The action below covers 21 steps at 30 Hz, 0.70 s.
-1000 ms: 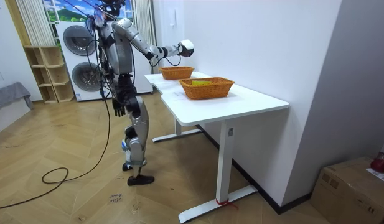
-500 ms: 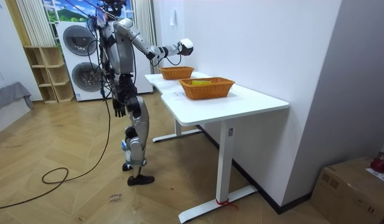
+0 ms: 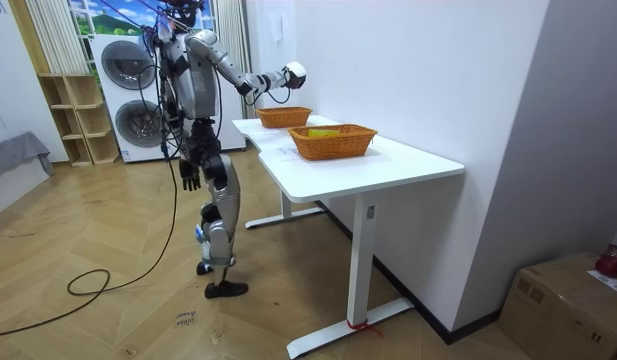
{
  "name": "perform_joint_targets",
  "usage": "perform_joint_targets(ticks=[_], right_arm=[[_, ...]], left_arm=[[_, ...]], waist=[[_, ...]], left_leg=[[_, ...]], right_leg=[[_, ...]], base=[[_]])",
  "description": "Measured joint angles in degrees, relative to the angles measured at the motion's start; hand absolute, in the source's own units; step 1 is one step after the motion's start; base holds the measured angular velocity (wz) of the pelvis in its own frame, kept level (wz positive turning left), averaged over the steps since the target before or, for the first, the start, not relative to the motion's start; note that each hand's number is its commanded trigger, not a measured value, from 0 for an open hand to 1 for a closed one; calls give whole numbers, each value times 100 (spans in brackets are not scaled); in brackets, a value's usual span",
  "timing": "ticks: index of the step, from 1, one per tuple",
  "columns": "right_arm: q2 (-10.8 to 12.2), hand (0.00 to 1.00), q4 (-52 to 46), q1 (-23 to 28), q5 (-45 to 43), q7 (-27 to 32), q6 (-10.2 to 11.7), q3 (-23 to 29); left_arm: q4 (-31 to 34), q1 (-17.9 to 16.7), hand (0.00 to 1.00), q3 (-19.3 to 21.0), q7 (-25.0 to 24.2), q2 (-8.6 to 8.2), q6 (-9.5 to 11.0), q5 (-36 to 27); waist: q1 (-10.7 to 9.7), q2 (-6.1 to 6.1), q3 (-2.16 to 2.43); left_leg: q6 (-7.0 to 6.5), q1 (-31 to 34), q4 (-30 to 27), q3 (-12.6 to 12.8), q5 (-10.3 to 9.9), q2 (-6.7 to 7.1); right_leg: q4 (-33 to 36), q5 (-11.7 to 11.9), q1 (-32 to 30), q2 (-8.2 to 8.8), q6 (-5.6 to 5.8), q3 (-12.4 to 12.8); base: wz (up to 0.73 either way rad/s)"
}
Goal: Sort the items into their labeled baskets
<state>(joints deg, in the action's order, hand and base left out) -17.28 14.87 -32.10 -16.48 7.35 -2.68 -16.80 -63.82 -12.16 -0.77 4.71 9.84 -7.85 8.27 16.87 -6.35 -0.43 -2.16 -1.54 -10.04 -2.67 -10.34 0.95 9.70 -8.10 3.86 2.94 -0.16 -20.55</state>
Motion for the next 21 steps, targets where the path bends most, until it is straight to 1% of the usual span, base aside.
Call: perform_joint_targets(ticks=[2,4,7,10,15,17,21], right_arm=[[0,100,0,0,6,2,-84,-6],[0,100,1,0,58,3,-122,-43],[3,100,1,0,157,6,-123,-272],[9,100,10,0,270,1,-124,-500],[28,100,10,0,296,1,-124,-592],[27,100,13,0,279,1,-124,-677],[29,100,139,0,277,1,-123,-712]], left_arm=[[44,11,0,12,2,6,-54,24],[90,-4,0,21,6,8,-68,24],[131,-41,0,47,29,8,-95,24],[194,-43,0,46,115,10,-90,23],[202,-52,0,46,140,15,-82,25],[200,-66,0,55,141,16,-83,24],[196,-50,0,68,160,15,-76,24]], waist=[[67,-7,1],[108,-13,1],[144,-23,-3],[202,-22,-27],[246,-38,-40],[288,-49,-46],[378,-55,-47]], left_leg=[[0,-1,-2,-5,0,0],[0,-4,-27,-11,0,0],[0,-9,-28,-17,0,-1],[0,11,-30,-62,0,5],[-1,90,-42,-181,0,34],[-3,97,-46,-209,1,54],[-10,91,-69,-220,5,75]], right_leg=[[1,0,0,-1,0,-1],[1,0,1,0,0,-8],[3,0,5,1,0,-20],[3,0,4,8,0,-80],[-2,-4,2,27,7,-180],[-2,-22,2,42,35,-180],[-3,-32,4,61,49,-172]], base=[[0],[0],[0],[6],[14],[6],[0]])
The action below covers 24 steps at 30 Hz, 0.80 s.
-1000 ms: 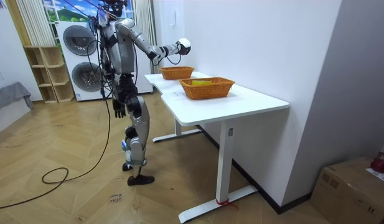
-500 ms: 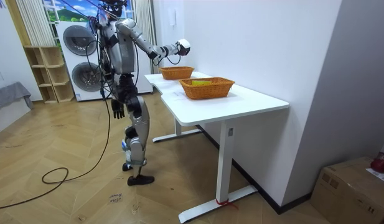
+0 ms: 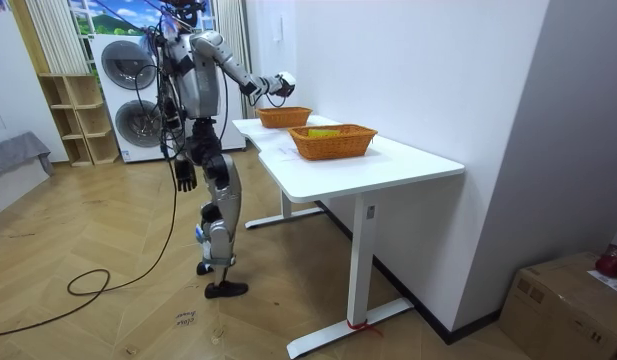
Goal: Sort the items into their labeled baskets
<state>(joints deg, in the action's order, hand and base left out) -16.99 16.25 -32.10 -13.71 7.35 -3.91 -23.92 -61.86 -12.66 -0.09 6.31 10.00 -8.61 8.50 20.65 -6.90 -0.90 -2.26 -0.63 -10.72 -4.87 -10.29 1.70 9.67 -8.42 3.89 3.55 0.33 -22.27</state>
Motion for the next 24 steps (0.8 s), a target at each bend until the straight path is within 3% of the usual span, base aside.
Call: perform_joint_targets(ticks=[13,14,15,16,17,18,24], right_arm=[[130,100,150,0,-285,-9,-119,-16],[129,89,182,0,-285,-9,-122,-16],[130,70,203,0,-286,-9,-124,-16],[136,57,265,0,-286,-6,-124,-16],[141,6,332,0,-286,-6,-128,-18],[143,0,350,0,-286,-6,-141,-21],[170,0,364,0,-285,-5,-196,-31]], left_arm=[[10,-37,0,172,66,-1,-12,9],[20,-37,0,172,72,-7,-13,9],[22,-36,0,172,73,-9,-13,9],[25,-34,0,172,75,-12,-14,9],[27,-35,0,172,77,-12,-14,9],[27,-38,0,172,78,-12,-16,9],[67,-72,0,215,88,-12,-13,10]], waist=[[84,18,-15],[111,21,-16],[126,22,-17],[160,20,-16],[187,6,-6],[193,4,-5],[244,-6,2]], left_leg=[[-4,-4,10,6,-1,6],[-5,-5,9,8,0,6],[-5,-6,8,8,0,6],[-5,-5,6,8,0,7],[-5,-4,6,7,0,6],[-5,-3,6,7,0,7],[-5,0,6,4,0,8]], right_leg=[[4,-6,-5,7,10,21],[4,-6,-6,8,10,25],[4,-6,-6,7,10,26],[4,-6,-6,7,10,27],[4,-6,-6,8,10,28],[4,-6,-6,8,9,28],[3,-6,-6,9,10,26]], base=[[0],[-3],[0],[0],[0],[0],[0]])
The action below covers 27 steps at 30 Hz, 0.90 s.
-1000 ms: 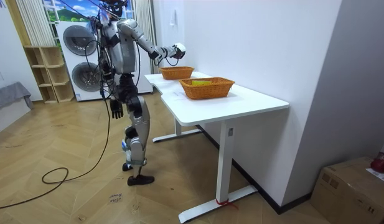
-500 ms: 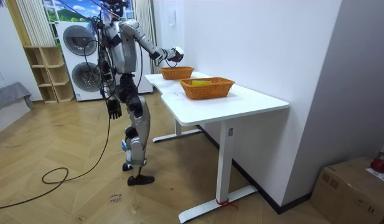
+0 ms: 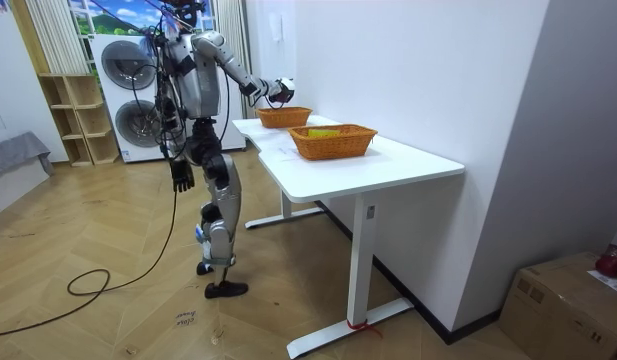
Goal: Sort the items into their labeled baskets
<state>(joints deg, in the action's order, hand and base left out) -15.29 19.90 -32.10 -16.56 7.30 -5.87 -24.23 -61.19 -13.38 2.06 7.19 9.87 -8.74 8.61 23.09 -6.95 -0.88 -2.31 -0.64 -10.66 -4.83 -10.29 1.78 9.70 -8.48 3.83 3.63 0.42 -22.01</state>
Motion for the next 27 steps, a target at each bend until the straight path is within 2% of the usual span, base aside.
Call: perform_joint_targets(ticks=[8,21,27], right_arm=[[13,0,131,0,0,14,2,-149],[49,0,198,0,-1,11,2,-151],[99,0,204,1,-1,2,-25,-160]], left_arm=[[104,-2,0,2,0,3,43,-1],[226,-50,0,2,-5,3,42,-5],[436,-181,0,2,-77,2,29,-4]], waist=[[82,-36,12],[86,-76,1],[91,-113,-10]], left_leg=[[0,-1,0,0,0,1],[-1,2,-3,0,-1,4],[-2,4,4,-5,-2,3]], right_leg=[[1,0,0,17,0,-2],[1,0,-2,3,0,-4],[0,0,-2,2,0,-27]], base=[[0],[0],[0]])
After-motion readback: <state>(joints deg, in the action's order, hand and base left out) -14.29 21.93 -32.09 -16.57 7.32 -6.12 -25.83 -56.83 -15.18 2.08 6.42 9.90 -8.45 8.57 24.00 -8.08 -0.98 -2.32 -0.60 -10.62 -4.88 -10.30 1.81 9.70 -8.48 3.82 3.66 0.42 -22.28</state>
